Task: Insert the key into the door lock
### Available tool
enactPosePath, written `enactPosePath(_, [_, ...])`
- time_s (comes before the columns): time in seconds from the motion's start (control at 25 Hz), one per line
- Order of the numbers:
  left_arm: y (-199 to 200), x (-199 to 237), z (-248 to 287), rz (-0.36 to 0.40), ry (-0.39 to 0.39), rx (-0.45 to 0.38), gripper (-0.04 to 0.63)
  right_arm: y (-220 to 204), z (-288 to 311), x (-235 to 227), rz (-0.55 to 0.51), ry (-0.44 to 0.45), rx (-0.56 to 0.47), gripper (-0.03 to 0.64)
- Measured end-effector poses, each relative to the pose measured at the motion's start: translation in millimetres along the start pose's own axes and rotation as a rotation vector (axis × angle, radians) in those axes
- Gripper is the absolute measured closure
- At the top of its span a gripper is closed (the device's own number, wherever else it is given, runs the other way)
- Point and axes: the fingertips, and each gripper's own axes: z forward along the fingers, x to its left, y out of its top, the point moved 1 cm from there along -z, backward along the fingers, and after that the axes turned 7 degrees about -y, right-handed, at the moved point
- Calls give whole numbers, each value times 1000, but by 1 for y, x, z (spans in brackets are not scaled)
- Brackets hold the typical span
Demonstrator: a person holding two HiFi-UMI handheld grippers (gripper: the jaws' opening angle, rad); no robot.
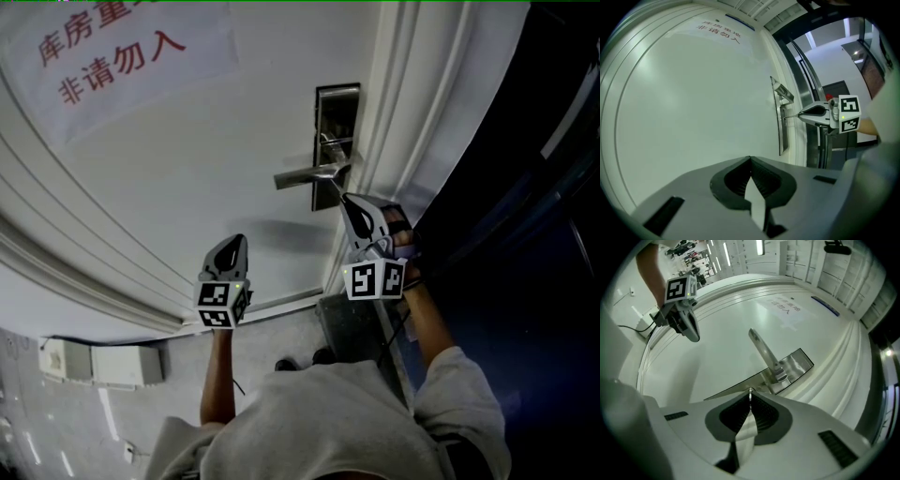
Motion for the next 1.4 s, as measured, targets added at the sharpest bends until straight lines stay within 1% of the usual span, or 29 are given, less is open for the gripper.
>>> enactPosePath(0.12, [0,0,1,-1,-1,0,578,-3,0,3,-86,-4,8,586])
enactPosePath(0.28, [-2,1,2,-3,-2,3,578,-6,1,7,-164,-8,16,586])
enactPosePath(0.8, [-1,2,5,-20,-11,-10,578,-8,12,13,-357,-43,42,586])
enactPosePath(1.16, [3,-1,12,-11,-28,-16,578,-7,19,14,-395,-35,62,586])
enactPosePath(1.4, [2,-1,14,-13,-32,-13,578,-6,24,17,-412,-54,57,586])
